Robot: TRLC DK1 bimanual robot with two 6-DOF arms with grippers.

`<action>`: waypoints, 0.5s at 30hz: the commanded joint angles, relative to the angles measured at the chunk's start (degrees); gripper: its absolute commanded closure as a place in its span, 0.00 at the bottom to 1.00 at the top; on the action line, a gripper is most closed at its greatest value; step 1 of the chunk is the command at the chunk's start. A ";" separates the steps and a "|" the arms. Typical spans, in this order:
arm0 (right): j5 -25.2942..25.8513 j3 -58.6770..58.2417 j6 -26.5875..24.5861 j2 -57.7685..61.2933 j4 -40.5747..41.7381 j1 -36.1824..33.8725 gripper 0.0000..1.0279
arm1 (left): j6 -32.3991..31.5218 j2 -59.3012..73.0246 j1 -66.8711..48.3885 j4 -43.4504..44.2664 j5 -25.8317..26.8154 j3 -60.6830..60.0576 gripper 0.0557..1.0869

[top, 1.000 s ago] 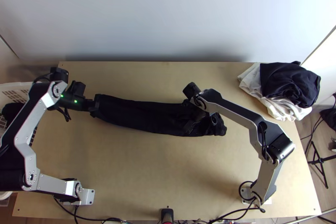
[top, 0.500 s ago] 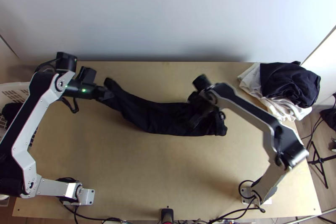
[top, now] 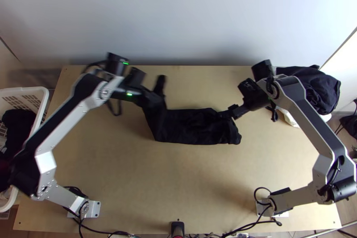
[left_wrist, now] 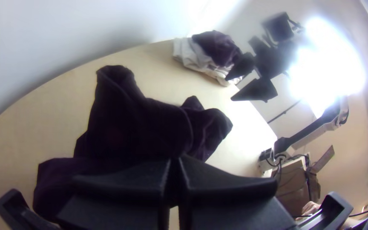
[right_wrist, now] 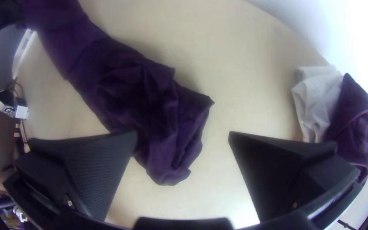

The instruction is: Fold the t-shirt

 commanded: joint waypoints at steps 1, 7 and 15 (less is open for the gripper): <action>-0.24 -3.89 1.15 -3.91 -0.69 -3.93 0.03 | -0.48 9.17 -9.26 3.60 1.84 5.71 0.97; -0.24 -6.27 1.23 -4.70 -0.96 -5.42 0.03 | -2.68 19.89 -12.95 3.60 5.27 18.63 0.97; -0.15 -7.06 0.88 -4.08 -0.96 -7.27 0.03 | -2.95 30.09 -16.90 1.84 9.05 29.97 0.97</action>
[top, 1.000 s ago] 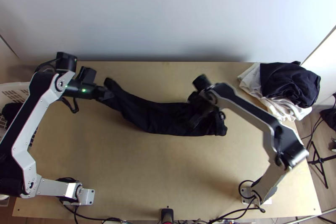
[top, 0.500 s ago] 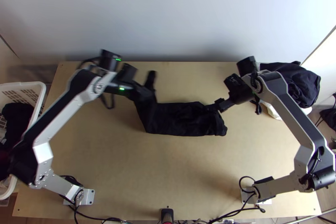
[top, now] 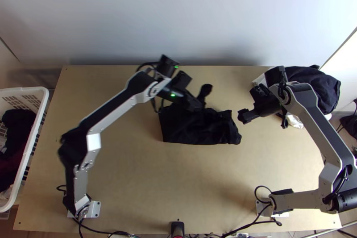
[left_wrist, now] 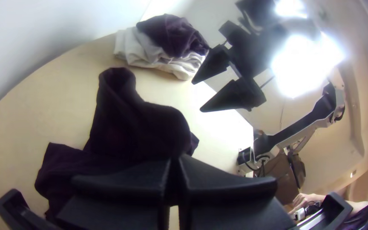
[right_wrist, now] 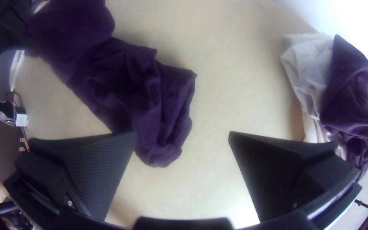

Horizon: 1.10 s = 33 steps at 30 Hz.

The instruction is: Fold the t-shirt

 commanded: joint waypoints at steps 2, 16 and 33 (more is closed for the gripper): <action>0.20 -1.00 -0.28 0.57 -0.10 -2.07 0.03 | -0.04 9.68 -4.80 -1.53 3.37 8.64 0.97; 0.20 0.31 -0.80 4.97 0.07 -0.92 0.03 | -0.74 13.99 -9.28 -6.98 4.24 9.25 0.04; -0.77 24.13 -0.36 20.70 1.74 21.40 0.03 | 15.17 -17.21 18.93 -30.80 4.68 -13.25 0.04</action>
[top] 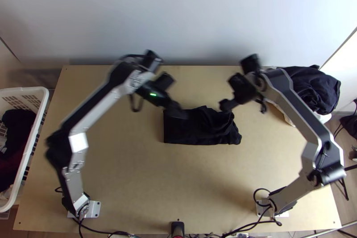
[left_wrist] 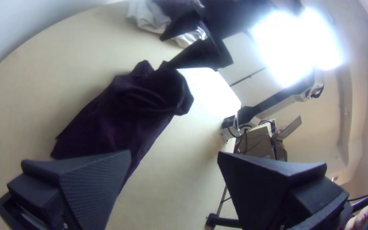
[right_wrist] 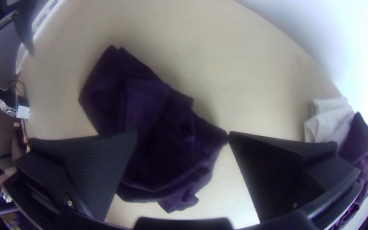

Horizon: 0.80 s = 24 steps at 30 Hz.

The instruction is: Fold the t-shirt

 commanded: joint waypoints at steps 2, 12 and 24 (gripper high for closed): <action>-1.98 11.05 0.29 9.61 0.08 13.90 0.03 | 4.28 -13.12 13.37 -2.95 -0.19 -17.76 0.04; -6.99 5.78 3.19 11.72 -1.15 24.97 0.03 | 2.88 -19.62 15.83 -0.75 -2.30 -29.71 0.04; -6.28 -6.62 2.40 3.90 1.75 5.46 0.03 | -0.20 -16.55 11.26 5.40 -7.84 -29.44 0.05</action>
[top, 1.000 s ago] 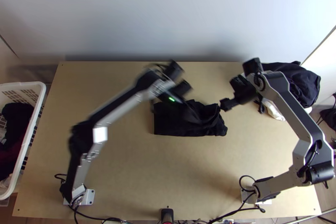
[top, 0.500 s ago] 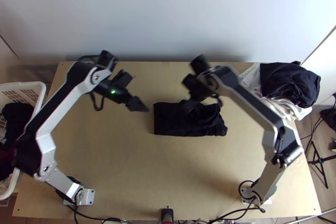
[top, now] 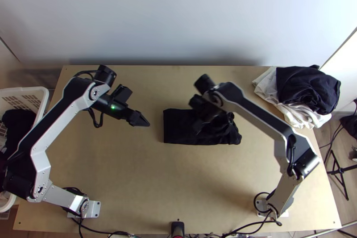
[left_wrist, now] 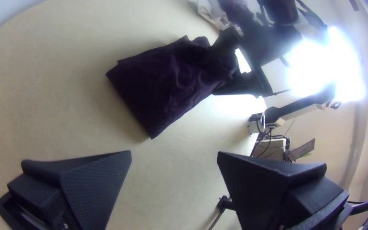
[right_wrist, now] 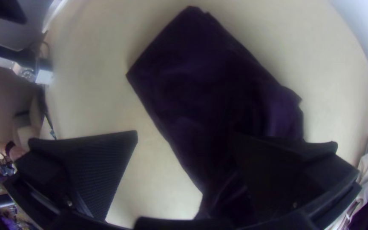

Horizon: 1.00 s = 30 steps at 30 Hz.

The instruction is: Fold the t-shirt

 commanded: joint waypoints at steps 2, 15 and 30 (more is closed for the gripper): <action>0.65 -5.66 -1.14 -4.41 0.74 -12.68 0.03 | -1.77 1.93 -3.33 3.15 -3.71 0.75 0.05; 3.81 -8.65 -1.85 -9.16 1.36 -24.37 0.03 | -3.71 4.65 -5.17 5.61 -4.85 3.38 0.05; 3.72 -5.48 2.29 -12.32 0.48 -9.51 0.03 | -5.82 6.50 -6.32 8.69 -5.91 3.47 0.05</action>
